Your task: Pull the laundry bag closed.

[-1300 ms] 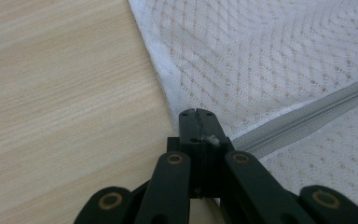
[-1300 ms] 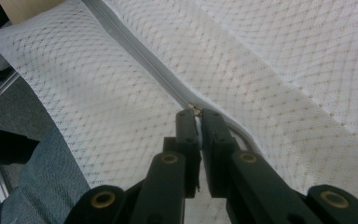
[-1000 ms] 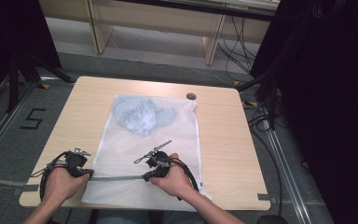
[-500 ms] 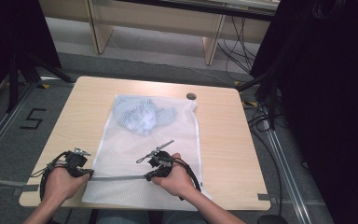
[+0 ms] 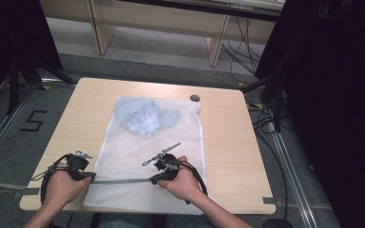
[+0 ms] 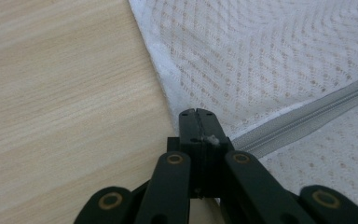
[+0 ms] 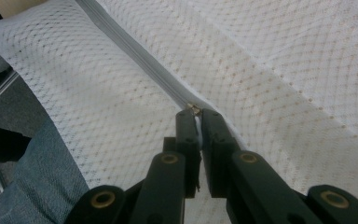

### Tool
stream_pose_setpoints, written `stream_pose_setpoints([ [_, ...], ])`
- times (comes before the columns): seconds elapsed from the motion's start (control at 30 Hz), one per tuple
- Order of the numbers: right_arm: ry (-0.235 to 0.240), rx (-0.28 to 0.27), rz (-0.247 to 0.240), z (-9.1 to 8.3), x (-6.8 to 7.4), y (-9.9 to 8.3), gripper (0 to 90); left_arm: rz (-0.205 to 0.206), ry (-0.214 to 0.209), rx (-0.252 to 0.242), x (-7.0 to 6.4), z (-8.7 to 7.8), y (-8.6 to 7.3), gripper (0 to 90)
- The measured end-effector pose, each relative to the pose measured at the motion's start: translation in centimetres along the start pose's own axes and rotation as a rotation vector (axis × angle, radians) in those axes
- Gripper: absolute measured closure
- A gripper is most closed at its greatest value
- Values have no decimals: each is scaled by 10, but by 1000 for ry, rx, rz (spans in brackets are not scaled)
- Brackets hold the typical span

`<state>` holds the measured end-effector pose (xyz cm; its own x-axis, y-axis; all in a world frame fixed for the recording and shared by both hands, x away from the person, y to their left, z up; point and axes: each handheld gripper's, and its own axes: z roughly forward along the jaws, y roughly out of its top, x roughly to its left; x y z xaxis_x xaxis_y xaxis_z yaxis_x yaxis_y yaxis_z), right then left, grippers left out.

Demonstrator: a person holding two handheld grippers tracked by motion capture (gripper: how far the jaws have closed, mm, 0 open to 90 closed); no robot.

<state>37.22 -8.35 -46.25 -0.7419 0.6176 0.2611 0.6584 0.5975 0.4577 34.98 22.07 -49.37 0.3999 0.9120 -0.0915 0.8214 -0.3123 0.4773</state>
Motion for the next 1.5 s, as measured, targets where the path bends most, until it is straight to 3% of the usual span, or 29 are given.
stream_pose_setpoints([
  [0.23,0,-4,7,-3,-3,-2,869,-5,5,-5,0,1,0,897],
  [0.3,-3,1,12,-4,-3,-2,869,16,-1,14,1,-1,0,897],
  [0.67,-6,-4,22,-7,-6,-7,869,13,-1,12,1,-1,0,897],
  [0.73,-4,-7,19,-7,-7,-7,869,-5,5,-5,0,1,0,897],
  [0.77,-11,-3,19,-8,-7,-7,870,13,-1,13,1,-1,0,897],
  [0.9,-7,-5,24,-8,-9,-8,869,-6,7,-6,0,1,0,897],
  [0.97,-11,9,52,-10,-8,-9,869,-6,6,-6,0,1,0,897],
  [1.0,-7,3,32,-9,-10,-10,869,-5,6,-6,0,1,0,897],
  [1.2,-6,8,60,-11,-10,-11,869,-6,5,-6,0,1,0,897],
  [1.27,-6,2,53,-11,-10,-11,870,15,-3,15,1,-1,0,897],
  [1.33,-6,4,59,-11,-11,-12,869,-7,6,-6,0,1,0,897],
  [1.5,-12,7,68,-14,-13,-13,870,-6,6,-6,0,1,0,897],
])
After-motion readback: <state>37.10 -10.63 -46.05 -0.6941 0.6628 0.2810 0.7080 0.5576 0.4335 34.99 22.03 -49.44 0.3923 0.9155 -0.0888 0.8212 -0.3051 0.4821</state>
